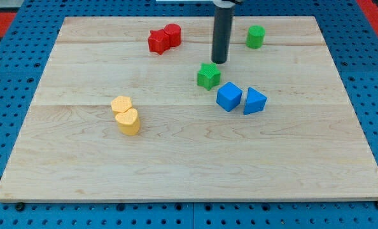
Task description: Nudge the green star a bit up
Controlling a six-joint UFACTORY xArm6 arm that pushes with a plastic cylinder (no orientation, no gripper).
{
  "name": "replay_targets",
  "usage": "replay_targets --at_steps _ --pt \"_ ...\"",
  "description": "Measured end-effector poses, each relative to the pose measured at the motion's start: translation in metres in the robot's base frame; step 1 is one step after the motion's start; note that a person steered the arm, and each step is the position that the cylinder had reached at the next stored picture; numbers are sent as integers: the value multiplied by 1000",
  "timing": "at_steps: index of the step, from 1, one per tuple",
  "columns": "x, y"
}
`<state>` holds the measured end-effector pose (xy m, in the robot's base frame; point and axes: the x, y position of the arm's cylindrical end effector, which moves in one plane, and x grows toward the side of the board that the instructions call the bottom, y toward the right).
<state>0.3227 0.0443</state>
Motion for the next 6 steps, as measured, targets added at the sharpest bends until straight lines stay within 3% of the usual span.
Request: replay_targets --at_steps 1,2,3,4,6 --pt "9 -52" --pt "52 -75" --pt "92 -43" --pt "90 -28" --pt "41 -24"
